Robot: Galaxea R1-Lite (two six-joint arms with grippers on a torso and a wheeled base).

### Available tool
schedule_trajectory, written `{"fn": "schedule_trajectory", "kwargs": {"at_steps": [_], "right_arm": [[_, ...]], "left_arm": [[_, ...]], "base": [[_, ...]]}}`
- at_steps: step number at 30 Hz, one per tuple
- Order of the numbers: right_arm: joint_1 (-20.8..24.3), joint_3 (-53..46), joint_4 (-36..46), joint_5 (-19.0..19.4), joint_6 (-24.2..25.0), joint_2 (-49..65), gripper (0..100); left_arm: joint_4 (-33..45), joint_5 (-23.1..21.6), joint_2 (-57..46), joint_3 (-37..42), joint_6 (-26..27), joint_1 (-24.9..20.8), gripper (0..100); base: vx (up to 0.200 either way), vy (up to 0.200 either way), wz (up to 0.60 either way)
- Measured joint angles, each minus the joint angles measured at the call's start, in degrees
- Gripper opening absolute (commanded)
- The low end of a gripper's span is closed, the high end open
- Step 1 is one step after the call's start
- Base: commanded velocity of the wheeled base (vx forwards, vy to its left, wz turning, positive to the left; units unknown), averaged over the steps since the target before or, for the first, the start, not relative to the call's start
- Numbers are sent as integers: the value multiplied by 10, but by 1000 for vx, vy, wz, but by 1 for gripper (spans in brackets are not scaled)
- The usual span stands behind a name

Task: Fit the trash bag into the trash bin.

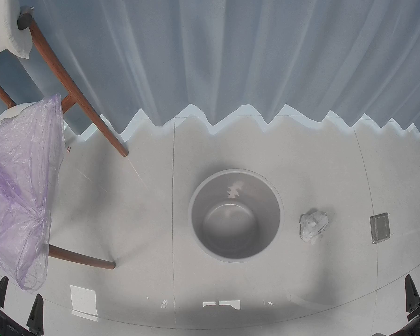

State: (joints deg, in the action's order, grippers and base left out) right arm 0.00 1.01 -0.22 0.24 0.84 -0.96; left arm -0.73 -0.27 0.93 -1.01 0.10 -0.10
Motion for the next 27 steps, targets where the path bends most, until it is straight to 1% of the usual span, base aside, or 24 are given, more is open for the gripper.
{"fn": "schedule_trajectory", "kwargs": {"at_steps": [12, 19, 24, 27], "right_arm": [[0, 0, 0, 0, 1, 0, 100], [0, 0, 0, 0, 1, 0, 100], [0, 0, 0, 1, 0, 0, 100], [0, 0, 0, 1, 0, 0, 100]], "left_arm": [[-1, 0, 0, 0, 1, 0, 100], [-53, -7, 0, 0, 11, 0, 100], [-39, -11, 0, 0, 19, 0, 100], [-59, -12, 0, 0, 23, 0, 100]], "base": [[0, 0, 0], [0, 0, 0], [0, 0, 0], [0, 0, 0]]}}
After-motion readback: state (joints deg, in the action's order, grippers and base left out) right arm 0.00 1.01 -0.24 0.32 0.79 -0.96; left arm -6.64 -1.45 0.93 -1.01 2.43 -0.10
